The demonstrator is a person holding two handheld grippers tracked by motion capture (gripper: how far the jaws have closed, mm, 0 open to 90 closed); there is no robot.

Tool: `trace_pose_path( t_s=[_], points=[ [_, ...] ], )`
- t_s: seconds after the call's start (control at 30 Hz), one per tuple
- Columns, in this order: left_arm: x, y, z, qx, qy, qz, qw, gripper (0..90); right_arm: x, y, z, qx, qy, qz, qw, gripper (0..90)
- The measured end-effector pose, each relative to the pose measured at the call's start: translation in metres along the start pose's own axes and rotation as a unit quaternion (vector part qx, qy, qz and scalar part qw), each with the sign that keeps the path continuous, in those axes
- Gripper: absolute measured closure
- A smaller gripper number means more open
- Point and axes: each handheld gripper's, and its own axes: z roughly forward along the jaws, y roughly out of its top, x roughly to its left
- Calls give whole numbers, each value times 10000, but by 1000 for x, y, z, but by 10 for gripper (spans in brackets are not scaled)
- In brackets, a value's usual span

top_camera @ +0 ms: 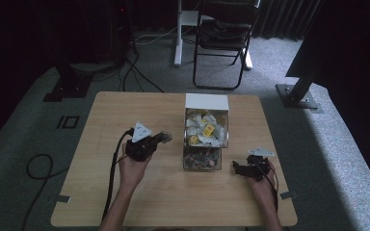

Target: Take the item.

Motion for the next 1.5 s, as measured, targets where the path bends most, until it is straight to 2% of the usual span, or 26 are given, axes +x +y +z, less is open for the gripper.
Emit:
trace_pose_path(
  t_s=[0.7,1.5],
  points=[
    [15,8,8,-21,151,-68,9999,900,0,0,0,0,1,2,10000,126],
    [33,27,22,-114,311,-171,9993,900,0,0,0,8,-4,3,10000,127]
  ],
)
